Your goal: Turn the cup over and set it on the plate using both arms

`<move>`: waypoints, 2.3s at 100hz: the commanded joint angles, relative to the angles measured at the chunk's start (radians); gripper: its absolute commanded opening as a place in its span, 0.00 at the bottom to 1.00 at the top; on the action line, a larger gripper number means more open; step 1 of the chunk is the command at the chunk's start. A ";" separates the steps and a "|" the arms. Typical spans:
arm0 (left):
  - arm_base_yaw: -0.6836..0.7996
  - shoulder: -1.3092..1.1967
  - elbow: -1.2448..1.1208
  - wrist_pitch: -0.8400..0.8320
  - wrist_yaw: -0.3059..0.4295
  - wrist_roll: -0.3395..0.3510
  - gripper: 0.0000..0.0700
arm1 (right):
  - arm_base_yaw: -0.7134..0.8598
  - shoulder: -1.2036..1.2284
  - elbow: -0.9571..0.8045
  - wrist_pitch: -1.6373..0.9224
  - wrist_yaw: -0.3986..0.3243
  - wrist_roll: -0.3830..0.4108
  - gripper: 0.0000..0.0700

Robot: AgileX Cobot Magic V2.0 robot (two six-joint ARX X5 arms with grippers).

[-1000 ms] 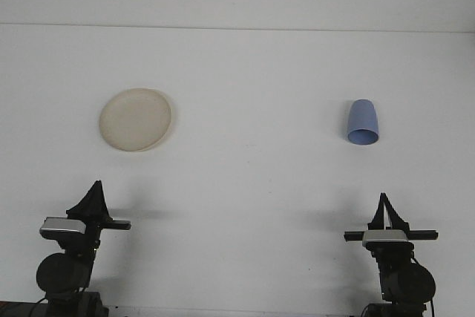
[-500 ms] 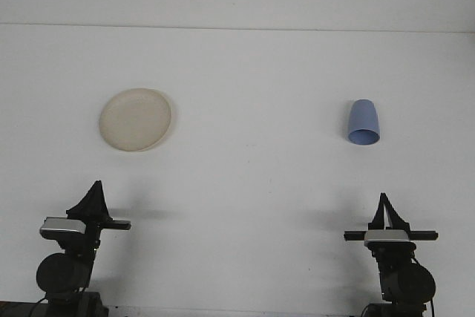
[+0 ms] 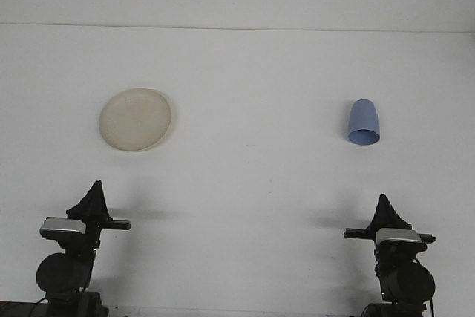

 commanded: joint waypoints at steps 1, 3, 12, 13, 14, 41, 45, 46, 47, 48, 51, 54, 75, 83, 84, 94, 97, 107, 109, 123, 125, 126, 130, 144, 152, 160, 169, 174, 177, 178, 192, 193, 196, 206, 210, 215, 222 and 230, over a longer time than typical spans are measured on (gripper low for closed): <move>-0.002 -0.002 -0.019 0.014 -0.002 0.013 0.02 | 0.000 -0.001 0.000 0.004 0.000 0.090 0.00; -0.002 -0.002 -0.019 0.014 -0.002 0.013 0.02 | 0.000 -0.001 0.003 -0.001 0.000 0.098 0.00; -0.002 -0.002 -0.019 0.014 -0.002 0.013 0.02 | 0.000 0.000 0.033 -0.053 0.008 0.123 0.00; -0.002 -0.002 -0.019 0.014 -0.002 0.013 0.02 | 0.000 0.000 0.038 -0.062 0.011 0.126 0.00; -0.002 -0.002 -0.019 0.014 -0.002 0.013 0.02 | 0.000 0.001 0.043 -0.071 0.015 0.129 0.00; -0.002 -0.002 -0.019 0.014 -0.002 0.013 0.02 | 0.000 0.110 0.157 -0.103 0.033 0.147 0.69; -0.002 -0.002 -0.019 0.014 -0.002 0.013 0.02 | 0.000 0.134 0.171 -0.101 0.034 0.147 0.69; -0.002 -0.002 -0.019 0.014 -0.002 0.013 0.02 | 0.000 0.140 0.174 -0.100 0.034 0.147 0.69; -0.002 -0.002 -0.019 0.014 -0.002 0.013 0.02 | 0.000 0.147 0.178 -0.100 0.033 0.147 0.69; -0.002 -0.002 -0.019 0.014 -0.002 0.013 0.02 | 0.000 0.154 0.182 -0.098 0.034 0.147 0.69; -0.002 -0.002 -0.019 0.014 -0.002 0.013 0.02 | 0.000 0.174 0.193 -0.095 0.033 0.145 0.69; -0.002 -0.002 -0.019 0.014 -0.002 0.013 0.02 | 0.000 0.193 0.204 -0.088 0.033 0.142 0.70; -0.002 -0.002 -0.019 0.014 -0.002 0.013 0.02 | 0.000 0.365 0.294 -0.017 0.044 0.039 0.70; -0.002 -0.002 -0.019 0.014 -0.002 0.013 0.02 | 0.000 0.445 0.319 0.026 0.045 -0.006 0.70; -0.002 -0.002 -0.019 0.014 -0.002 0.013 0.02 | 0.000 0.460 0.323 0.034 0.044 -0.012 0.70; -0.002 -0.002 -0.019 0.014 -0.002 0.013 0.02 | 0.000 0.590 0.349 0.108 0.045 -0.039 0.70; -0.002 -0.002 -0.019 0.014 -0.002 0.013 0.02 | -0.001 0.632 0.354 0.136 0.045 -0.045 0.70; -0.002 -0.002 -0.019 0.014 -0.002 0.013 0.02 | -0.007 0.772 0.360 0.245 0.044 -0.066 0.70; -0.002 -0.002 -0.019 0.014 -0.002 0.013 0.02 | -0.009 0.802 0.360 0.267 0.045 -0.071 0.70; -0.002 -0.002 -0.019 0.014 -0.002 0.013 0.02 | -0.031 0.995 0.360 0.417 0.044 -0.088 0.70; -0.002 -0.002 -0.019 0.014 -0.002 0.013 0.02 | -0.035 1.014 0.360 0.431 0.045 -0.090 0.70; -0.002 -0.002 -0.019 0.014 -0.002 0.013 0.02 | -0.039 1.032 0.360 0.445 0.044 -0.092 0.70; -0.002 -0.002 -0.019 0.014 -0.002 0.013 0.02 | -0.049 1.081 0.360 0.485 0.041 -0.100 0.70; -0.002 -0.002 -0.019 0.014 -0.002 0.013 0.02 | -0.077 1.223 0.367 0.615 0.011 -0.139 0.70; -0.002 -0.002 -0.019 0.014 -0.002 0.013 0.02 | -0.096 1.292 0.390 0.650 -0.007 -0.149 0.70; -0.002 -0.002 -0.019 0.014 -0.002 0.013 0.02 | -0.112 1.357 0.431 0.654 -0.025 -0.167 0.70; -0.002 -0.002 -0.019 0.014 -0.002 0.013 0.02 | -0.130 1.437 0.484 0.653 -0.031 -0.193 0.70; -0.002 -0.002 -0.019 0.014 -0.002 0.013 0.02 | -0.139 1.480 0.514 0.653 -0.033 -0.202 0.70; -0.002 -0.002 -0.019 0.014 -0.002 0.013 0.02 | -0.145 1.503 0.531 0.653 -0.040 -0.208 0.70; -0.002 -0.002 -0.019 0.014 -0.002 0.013 0.02 | -0.146 1.510 0.537 0.653 -0.042 -0.211 0.70; -0.002 -0.002 -0.019 0.014 -0.002 0.013 0.02 | -0.166 1.603 0.608 0.654 -0.059 -0.222 0.70; -0.002 -0.002 -0.019 0.014 -0.002 0.013 0.02 | -0.167 1.613 0.616 0.654 -0.061 -0.224 0.70; -0.002 -0.002 -0.019 0.014 -0.002 0.013 0.02 | -0.171 1.633 0.632 0.656 -0.067 -0.231 0.70; -0.002 -0.002 -0.019 0.014 -0.002 0.013 0.02 | -0.180 1.696 0.682 0.659 -0.096 -0.258 0.70; -0.002 -0.002 -0.019 0.014 -0.002 0.013 0.02 | -0.183 1.719 0.701 0.659 -0.105 -0.264 0.70; -0.002 -0.002 -0.019 0.014 -0.002 0.013 0.02 | -0.184 1.742 0.719 0.658 -0.106 -0.269 0.70; -0.002 -0.002 -0.019 0.014 -0.002 0.013 0.02 | -0.184 1.774 0.743 0.663 -0.106 -0.271 0.70; -0.002 -0.002 -0.019 0.014 -0.002 0.013 0.02 | -0.184 1.793 0.752 0.686 -0.109 -0.271 0.69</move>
